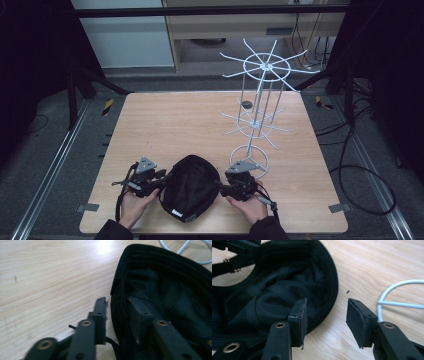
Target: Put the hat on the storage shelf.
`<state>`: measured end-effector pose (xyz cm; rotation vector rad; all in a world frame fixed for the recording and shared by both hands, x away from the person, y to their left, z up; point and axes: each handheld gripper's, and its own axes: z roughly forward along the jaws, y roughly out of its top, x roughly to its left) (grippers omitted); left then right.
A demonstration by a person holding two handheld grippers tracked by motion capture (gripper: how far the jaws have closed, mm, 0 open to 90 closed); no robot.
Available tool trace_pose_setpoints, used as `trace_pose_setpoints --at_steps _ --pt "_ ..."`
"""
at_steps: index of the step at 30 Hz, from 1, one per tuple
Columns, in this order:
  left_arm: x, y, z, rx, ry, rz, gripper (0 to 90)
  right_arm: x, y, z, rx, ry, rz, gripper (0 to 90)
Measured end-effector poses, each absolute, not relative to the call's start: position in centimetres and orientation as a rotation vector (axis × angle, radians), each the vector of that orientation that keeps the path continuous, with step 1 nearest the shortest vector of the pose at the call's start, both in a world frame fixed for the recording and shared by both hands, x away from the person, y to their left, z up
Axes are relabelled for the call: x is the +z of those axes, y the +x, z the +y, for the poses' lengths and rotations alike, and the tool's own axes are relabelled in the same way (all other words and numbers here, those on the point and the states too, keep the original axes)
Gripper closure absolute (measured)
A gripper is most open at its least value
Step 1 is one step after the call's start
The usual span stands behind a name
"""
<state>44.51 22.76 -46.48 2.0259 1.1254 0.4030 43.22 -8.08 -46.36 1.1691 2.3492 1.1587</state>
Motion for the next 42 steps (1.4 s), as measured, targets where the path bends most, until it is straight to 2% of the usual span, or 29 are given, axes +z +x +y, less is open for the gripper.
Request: trace_pose_setpoints --at_steps 6,11,17,18,22,27,34,42 --pt "-46.8 44.6 23.0 0.391 2.036 1.147 80.4 -47.3 43.8 -7.3 1.124 1.188 2.377 50.6" --pt "-47.0 44.6 23.0 0.396 2.053 1.162 82.5 -47.9 44.0 -6.9 1.108 1.213 2.398 50.4" --pt "-47.3 44.5 23.2 0.400 2.070 1.175 82.9 -48.7 44.3 -6.2 1.074 1.228 2.433 60.5" --pt "-47.3 44.5 23.2 0.398 2.069 1.178 82.9 -48.7 44.2 -6.1 1.061 1.237 2.430 68.7" --pt "-47.4 44.5 23.3 0.383 2.064 1.186 82.9 -48.2 44.1 -6.3 1.093 1.244 2.397 80.4" --pt "-47.4 44.4 23.2 0.374 2.057 1.187 82.8 -46.8 43.6 -6.6 1.170 1.171 2.331 82.3" --pt "-47.5 44.6 22.9 0.360 2.033 1.193 81.3 -43.1 41.6 -6.4 1.378 0.944 2.217 82.7" --pt "-47.8 44.8 23.2 0.352 2.029 1.207 79.0 -43.6 40.8 -5.0 1.382 0.846 2.272 82.5"
